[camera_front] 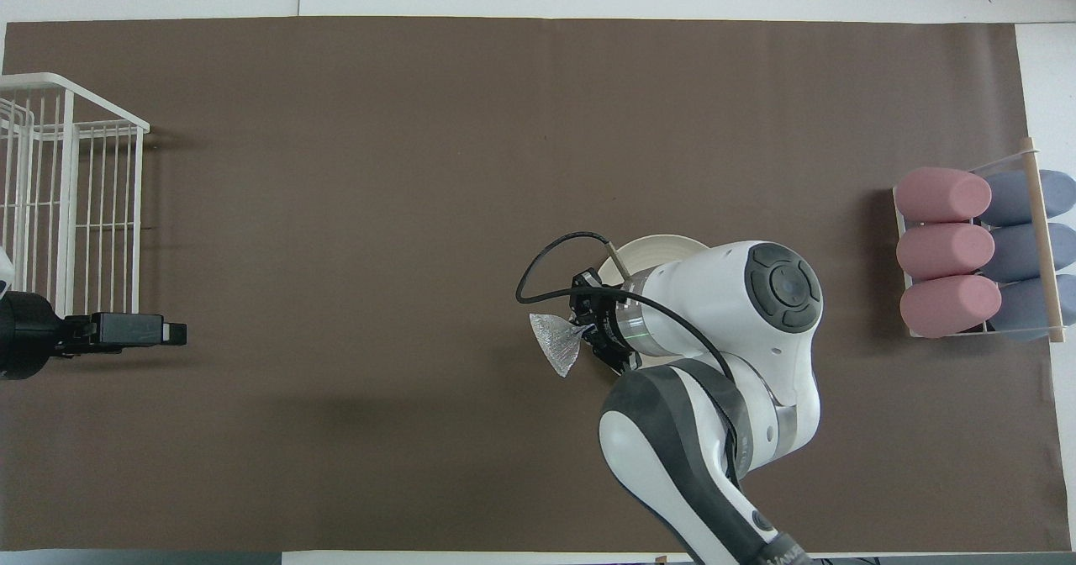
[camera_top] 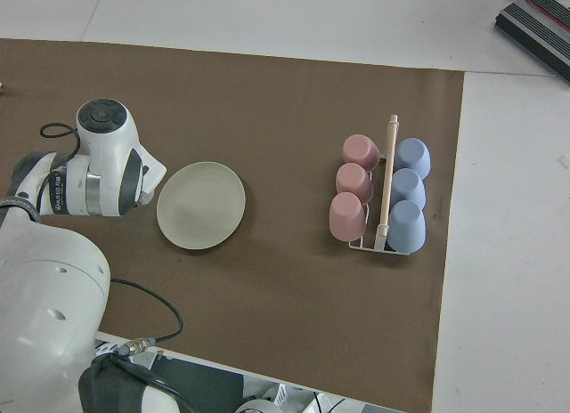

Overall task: Wipe plate with sponge
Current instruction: 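Lift the scrubber off the plate toward the left gripper with the right gripper, then grasp the scrubber with the left gripper from the right gripper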

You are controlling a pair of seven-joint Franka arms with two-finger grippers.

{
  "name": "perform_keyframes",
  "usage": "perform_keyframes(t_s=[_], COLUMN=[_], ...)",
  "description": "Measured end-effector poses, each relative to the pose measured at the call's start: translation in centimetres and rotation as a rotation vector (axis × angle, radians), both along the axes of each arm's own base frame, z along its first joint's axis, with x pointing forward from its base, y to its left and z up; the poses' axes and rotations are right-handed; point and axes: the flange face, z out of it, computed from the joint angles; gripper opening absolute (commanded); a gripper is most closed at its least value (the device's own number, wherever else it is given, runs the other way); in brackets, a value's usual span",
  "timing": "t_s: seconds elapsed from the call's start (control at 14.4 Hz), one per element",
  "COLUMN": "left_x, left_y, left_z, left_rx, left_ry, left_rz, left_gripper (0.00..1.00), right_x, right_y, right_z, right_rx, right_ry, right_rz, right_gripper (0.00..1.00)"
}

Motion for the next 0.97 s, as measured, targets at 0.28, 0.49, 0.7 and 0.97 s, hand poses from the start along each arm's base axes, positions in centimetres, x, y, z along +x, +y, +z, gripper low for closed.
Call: perform_keyframes(t_s=[0.28,0.49,0.7,0.97], left_x=[0.2,0.0,-0.6,-1.9], left_y=[-3.2,-5.0,-6.8,-10.2], left_z=[0.4,0.2,-0.5,-1.1], left_rx=[-0.195,-0.392,-0.58,-0.792], left_ry=[0.005,0.023,0.05,0.086], left_rz=[0.046,0.101,0.128,0.097], left_gripper=[1.0,1.0,1.0,1.0], right_x=[-1.2,-1.3,-1.7,-2.8], right_y=[4.6,4.7,5.4,8.4], right_z=[7.4,12.8,17.4,16.7], right_rx=[-0.124,-0.131,-0.114,-0.11], right_ry=[-0.009,0.011,0.019,0.051], right_rz=[0.003,-0.021,-0.139,-0.267], right_gripper=[0.0,0.0,0.0,0.0])
